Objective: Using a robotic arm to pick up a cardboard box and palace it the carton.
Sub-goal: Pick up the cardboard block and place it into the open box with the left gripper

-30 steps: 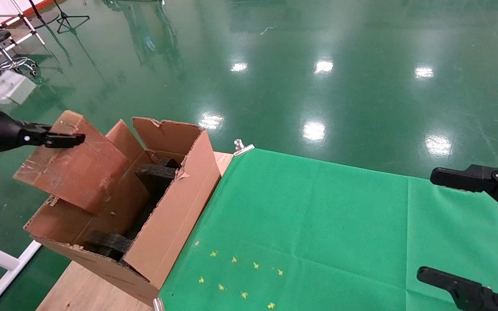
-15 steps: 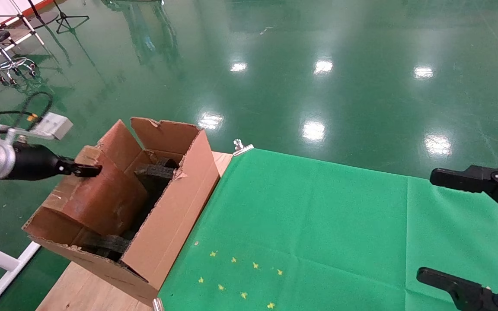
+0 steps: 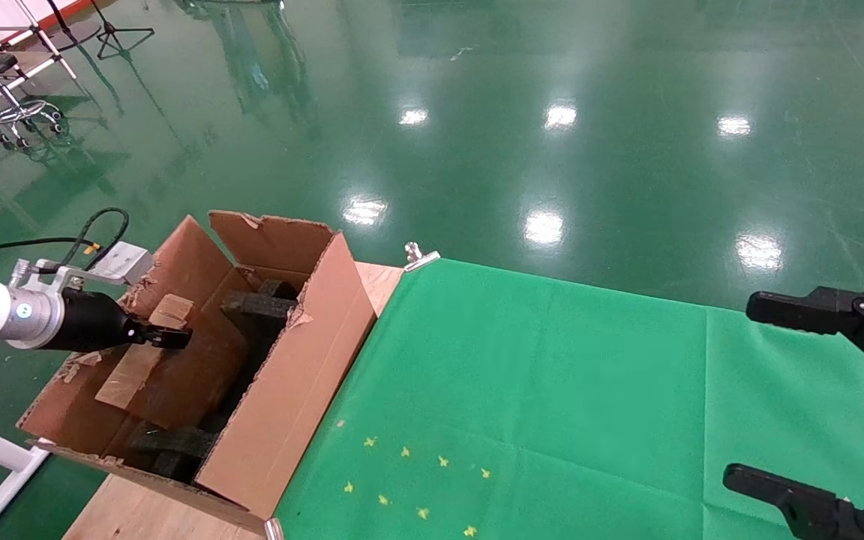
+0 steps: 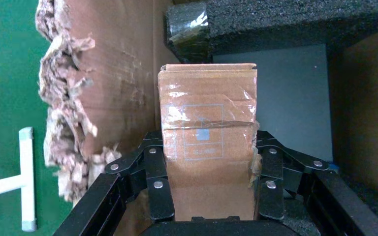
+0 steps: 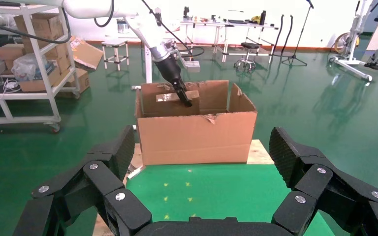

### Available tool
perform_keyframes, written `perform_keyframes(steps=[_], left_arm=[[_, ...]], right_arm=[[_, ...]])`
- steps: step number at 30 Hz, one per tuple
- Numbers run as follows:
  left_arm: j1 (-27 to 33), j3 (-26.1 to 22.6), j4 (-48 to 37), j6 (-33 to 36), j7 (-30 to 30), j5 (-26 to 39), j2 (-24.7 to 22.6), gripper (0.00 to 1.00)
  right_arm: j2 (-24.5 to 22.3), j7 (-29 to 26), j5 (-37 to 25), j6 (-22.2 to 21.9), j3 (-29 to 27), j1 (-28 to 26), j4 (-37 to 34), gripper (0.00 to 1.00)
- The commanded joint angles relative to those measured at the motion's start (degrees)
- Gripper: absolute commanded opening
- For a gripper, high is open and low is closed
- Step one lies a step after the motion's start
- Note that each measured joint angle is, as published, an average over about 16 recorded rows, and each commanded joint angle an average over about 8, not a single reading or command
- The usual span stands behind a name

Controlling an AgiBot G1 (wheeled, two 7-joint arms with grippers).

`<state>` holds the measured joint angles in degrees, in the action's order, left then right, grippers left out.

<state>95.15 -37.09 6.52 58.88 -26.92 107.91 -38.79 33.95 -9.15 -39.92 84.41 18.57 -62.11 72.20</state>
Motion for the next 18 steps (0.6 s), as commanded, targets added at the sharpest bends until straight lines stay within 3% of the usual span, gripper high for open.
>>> perform_keyframes(steps=[1,18], left_arm=[[-0.11,0.07,-0.81,-0.38,0.23,-0.16,-0.29,1.0],[-0.11,-0.1,0.27,0.69,-0.05,0.5,0.23,1.0]], right_arm=[[0.0,0.0,0.0,0.0,0.0,0.01,0.0,1.0],[0.0,0.0,0.0,-0.01,0.0,0.0,0.0,1.0]])
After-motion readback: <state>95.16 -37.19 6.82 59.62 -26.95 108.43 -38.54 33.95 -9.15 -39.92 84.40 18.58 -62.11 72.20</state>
